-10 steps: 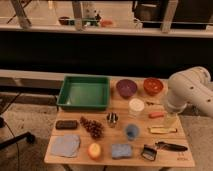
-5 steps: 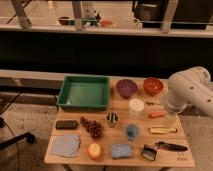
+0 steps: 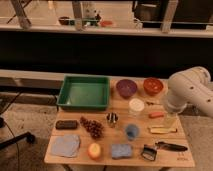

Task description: Wipe purple bowl with eraser

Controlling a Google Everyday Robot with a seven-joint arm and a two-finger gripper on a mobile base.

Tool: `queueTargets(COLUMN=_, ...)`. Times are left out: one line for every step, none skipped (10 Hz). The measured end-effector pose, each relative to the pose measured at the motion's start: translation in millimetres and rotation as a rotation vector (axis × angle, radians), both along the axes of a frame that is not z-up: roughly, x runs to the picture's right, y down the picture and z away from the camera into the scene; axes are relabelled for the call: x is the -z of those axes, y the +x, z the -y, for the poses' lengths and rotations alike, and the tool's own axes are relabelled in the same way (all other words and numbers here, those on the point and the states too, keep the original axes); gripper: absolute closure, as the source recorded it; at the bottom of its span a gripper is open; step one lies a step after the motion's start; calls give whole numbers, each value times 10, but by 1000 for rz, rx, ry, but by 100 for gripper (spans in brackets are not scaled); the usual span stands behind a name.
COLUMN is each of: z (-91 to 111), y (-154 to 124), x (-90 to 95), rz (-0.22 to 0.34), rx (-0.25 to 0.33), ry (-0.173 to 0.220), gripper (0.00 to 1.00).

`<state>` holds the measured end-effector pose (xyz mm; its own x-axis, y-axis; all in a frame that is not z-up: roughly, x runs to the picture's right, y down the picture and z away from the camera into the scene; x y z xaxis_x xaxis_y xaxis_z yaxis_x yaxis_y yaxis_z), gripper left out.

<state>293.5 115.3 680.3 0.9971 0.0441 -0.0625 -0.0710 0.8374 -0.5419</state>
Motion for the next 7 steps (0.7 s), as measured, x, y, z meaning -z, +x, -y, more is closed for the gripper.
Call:
queueTargets(z=0, y=0, x=0, rz=0, rx=0, ry=0, gripper=20)
queueTargets(z=0, y=0, x=0, rz=0, rx=0, ry=0, gripper=20)
queueTargets(z=0, y=0, x=0, rz=0, rx=0, ry=0, gripper=20)
queueTargets(z=0, y=0, x=0, rz=0, rx=0, ry=0, gripper=20)
queueTargets(z=-11, y=-8, x=2, rz=4, rx=-3, ry=1, gripper=20)
queueTargets(z=-39, y=-48, x=7, rz=19, rx=-9, ry=1, gripper=20)
queueTargets(z=-58, y=-106, x=18, rz=34, rx=-14, ry=1, gripper=20)
